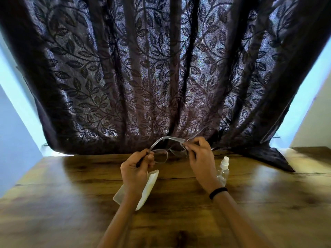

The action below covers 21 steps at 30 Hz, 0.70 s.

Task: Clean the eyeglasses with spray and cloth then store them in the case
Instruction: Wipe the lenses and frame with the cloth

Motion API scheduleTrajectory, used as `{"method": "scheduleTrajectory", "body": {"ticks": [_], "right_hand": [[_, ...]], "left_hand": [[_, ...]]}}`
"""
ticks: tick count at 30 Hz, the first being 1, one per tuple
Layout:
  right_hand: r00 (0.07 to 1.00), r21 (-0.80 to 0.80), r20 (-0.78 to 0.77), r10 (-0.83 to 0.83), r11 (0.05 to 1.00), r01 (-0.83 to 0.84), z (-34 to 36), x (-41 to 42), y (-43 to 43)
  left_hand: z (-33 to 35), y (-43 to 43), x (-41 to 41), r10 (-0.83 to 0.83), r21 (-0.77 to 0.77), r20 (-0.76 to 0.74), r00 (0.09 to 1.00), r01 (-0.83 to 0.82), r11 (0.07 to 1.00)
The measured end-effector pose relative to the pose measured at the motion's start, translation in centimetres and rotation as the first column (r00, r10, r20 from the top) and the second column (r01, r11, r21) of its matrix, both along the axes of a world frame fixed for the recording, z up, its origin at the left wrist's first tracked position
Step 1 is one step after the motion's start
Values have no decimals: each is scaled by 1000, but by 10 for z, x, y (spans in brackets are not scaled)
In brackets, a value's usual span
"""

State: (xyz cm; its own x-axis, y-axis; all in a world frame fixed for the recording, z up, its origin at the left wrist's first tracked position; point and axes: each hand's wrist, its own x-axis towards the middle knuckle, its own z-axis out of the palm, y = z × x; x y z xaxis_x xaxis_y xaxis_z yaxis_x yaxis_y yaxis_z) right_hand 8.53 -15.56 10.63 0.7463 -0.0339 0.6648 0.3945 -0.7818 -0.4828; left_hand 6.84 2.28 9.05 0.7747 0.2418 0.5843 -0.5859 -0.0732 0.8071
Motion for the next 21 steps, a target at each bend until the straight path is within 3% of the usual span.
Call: {"method": "scheduleTrajectory", "body": {"ticks": [10, 21], "right_hand": [[964, 115, -29, 264, 959, -259, 7, -4, 15], [974, 120, -6, 226, 967, -224, -9, -11, 3]], "left_hand": [[3, -4, -1, 48, 12, 17, 999, -48, 999], [1, 0, 0, 4, -43, -34, 999, -6, 999]]}}
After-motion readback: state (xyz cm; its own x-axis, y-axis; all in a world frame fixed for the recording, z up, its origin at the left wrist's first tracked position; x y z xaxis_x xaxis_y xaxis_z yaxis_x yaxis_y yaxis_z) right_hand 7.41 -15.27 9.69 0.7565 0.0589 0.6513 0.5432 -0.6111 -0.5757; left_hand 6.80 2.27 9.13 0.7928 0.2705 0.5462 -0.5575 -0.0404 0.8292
